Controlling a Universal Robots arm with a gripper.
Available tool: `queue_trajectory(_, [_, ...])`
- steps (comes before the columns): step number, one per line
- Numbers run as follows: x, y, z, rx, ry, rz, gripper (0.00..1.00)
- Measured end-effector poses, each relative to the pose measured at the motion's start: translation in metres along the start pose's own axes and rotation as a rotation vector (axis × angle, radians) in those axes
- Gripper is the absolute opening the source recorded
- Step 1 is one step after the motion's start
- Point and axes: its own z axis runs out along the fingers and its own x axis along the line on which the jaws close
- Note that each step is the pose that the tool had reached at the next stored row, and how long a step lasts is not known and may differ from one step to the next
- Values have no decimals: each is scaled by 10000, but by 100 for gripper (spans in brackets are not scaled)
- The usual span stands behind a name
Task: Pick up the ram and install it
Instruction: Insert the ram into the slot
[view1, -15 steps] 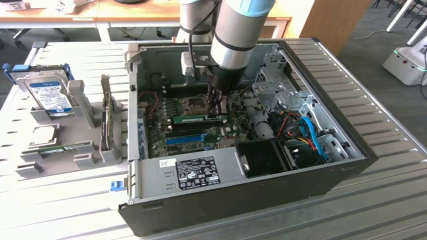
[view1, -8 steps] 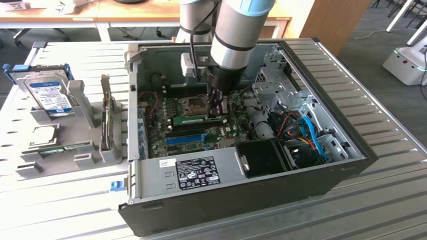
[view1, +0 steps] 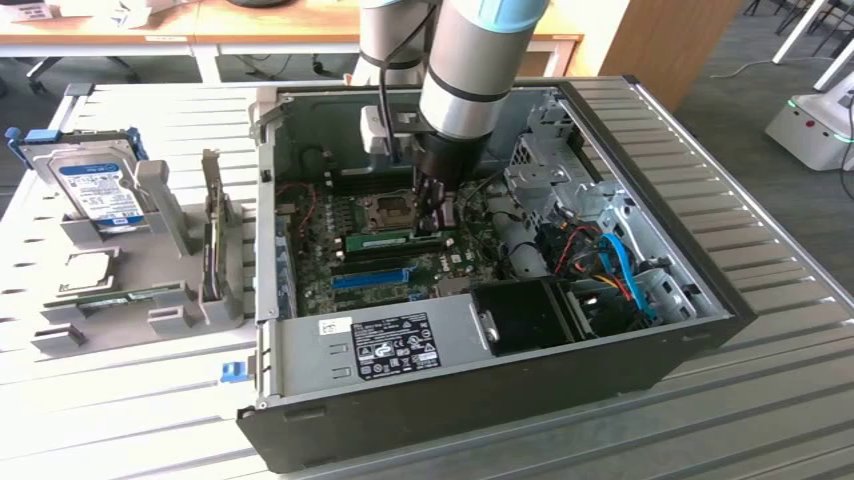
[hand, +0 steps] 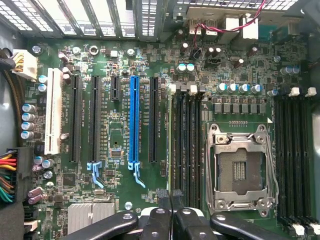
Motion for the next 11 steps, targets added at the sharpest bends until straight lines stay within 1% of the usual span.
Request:
queue_trajectory(7, [4,-4,47,0,-1,0,12])
queue_trajectory(11, [5,-4,56,-1,3,1,12])
